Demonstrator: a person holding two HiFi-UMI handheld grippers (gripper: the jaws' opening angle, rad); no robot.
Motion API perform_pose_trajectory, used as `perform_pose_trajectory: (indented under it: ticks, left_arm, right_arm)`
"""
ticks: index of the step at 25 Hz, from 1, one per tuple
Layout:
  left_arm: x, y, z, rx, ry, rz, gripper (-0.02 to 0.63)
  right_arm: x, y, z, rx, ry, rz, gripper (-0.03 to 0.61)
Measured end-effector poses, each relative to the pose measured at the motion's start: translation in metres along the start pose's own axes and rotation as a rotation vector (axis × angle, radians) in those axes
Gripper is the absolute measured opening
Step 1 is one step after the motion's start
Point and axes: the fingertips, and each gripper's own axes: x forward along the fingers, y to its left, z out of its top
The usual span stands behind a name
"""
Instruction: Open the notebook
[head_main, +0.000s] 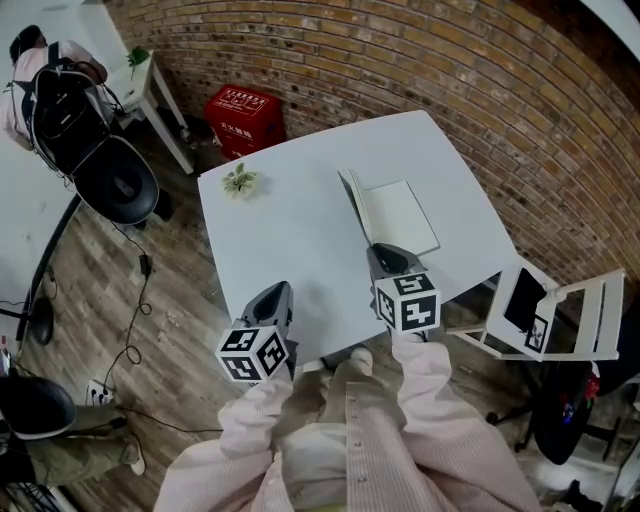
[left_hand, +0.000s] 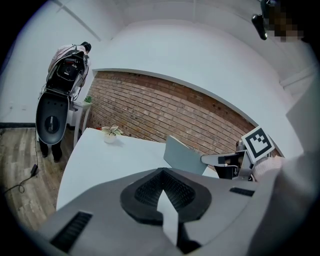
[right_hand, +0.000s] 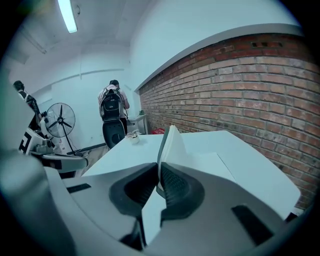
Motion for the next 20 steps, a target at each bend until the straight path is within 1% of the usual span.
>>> perform_pose_trajectory:
  ticks: [7, 10, 20]
  left_arm:
    - [-0.006, 0.009, -0.004, -0.003, 0.012, 0.003, -0.008]
    - [-0.009, 0.015, -0.004, -0.004, 0.014, 0.007, -0.008]
    - [-0.018, 0.034, -0.008, -0.014, 0.021, 0.022, -0.008]
  right_arm:
    - [0.014, 0.025, -0.016, -0.112, 0.023, -0.037, 0.028]
    - [0.020, 0.033, -0.022, -0.144, 0.031, -0.047, 0.028]
    - [0.040, 0.057, -0.051, -0.267, 0.101, -0.069, 0.031]
